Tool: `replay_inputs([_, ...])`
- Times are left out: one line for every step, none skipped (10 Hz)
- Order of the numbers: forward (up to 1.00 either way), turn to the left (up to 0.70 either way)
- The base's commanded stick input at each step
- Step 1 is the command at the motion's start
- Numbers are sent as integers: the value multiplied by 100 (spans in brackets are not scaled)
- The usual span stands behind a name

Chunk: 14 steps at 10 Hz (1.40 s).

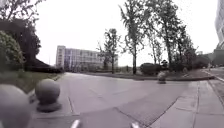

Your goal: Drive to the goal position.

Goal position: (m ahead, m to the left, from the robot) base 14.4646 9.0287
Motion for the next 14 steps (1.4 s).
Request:
replay_inputs([70, 0])
replay_inputs([70, 0])
replay_inputs([70, 0])
replay_inputs([70, 0])
replay_inputs([70, 0])
replay_inputs([70, 0])
replay_inputs([70, 0])
replay_inputs([70, 0])
replay_inputs([70, 0])
replay_inputs([70, 0])
replay_inputs([70, 0])
replay_inputs([70, 0])
replay_inputs([70, 0])
replay_inputs([70, 0])
